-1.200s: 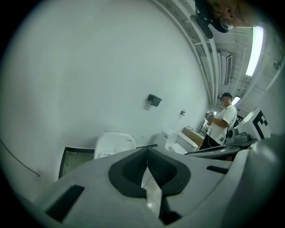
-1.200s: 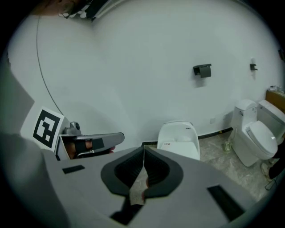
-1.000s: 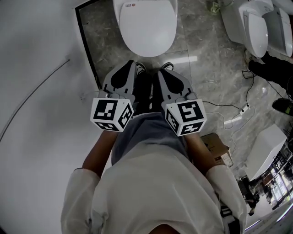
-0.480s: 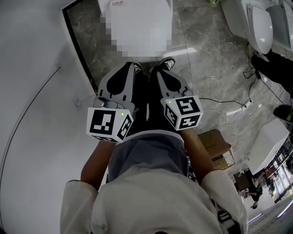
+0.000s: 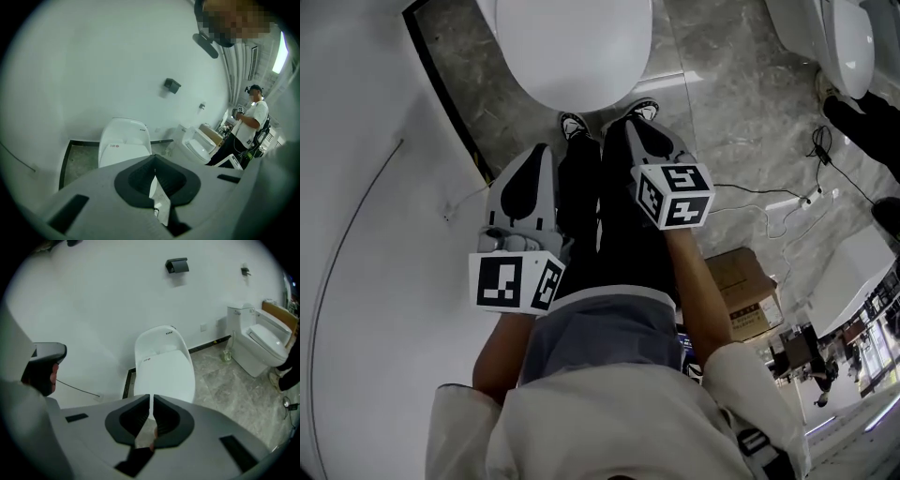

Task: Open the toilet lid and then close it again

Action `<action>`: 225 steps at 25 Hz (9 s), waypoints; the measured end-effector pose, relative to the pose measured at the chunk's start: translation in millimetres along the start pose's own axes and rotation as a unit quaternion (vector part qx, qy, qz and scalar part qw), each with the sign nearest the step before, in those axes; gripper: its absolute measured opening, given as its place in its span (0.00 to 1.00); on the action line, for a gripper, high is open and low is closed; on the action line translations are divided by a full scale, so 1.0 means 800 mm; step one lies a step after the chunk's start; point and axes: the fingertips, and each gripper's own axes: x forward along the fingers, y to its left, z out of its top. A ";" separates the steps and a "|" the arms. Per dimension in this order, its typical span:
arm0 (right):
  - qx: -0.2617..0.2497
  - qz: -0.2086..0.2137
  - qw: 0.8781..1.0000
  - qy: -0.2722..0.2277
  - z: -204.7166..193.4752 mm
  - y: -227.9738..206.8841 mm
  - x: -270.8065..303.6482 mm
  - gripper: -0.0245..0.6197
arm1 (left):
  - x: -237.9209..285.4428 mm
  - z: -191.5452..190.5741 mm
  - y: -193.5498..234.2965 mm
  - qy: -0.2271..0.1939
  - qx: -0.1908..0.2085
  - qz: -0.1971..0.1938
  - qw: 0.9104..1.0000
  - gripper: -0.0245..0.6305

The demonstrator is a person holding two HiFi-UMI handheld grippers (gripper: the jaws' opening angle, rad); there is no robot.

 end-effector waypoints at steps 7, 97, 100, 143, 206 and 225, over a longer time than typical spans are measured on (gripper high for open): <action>0.022 -0.019 1.000 0.012 -0.048 -0.045 0.071 0.06 | -0.001 -0.040 0.021 0.026 0.002 0.012 1.000 0.05; 0.308 0.036 0.948 0.070 -0.124 -0.102 0.178 0.18 | 0.006 -0.048 0.051 0.018 -0.083 0.019 0.996 0.05; 0.307 0.039 0.948 0.070 -0.119 -0.099 0.169 0.15 | 0.001 -0.041 0.050 0.012 -0.081 0.017 0.996 0.05; 0.295 0.120 0.947 0.049 0.022 -0.039 0.065 0.10 | -0.041 0.086 -0.002 -0.063 -0.047 0.025 0.997 0.05; 0.283 0.215 0.933 -0.059 0.299 0.014 0.020 0.10 | -0.067 0.127 -0.033 -0.077 -0.033 0.042 0.996 0.05; 0.236 0.235 0.940 -0.070 0.394 0.015 0.051 0.10 | -0.040 0.111 -0.034 -0.050 -0.043 0.051 0.997 0.05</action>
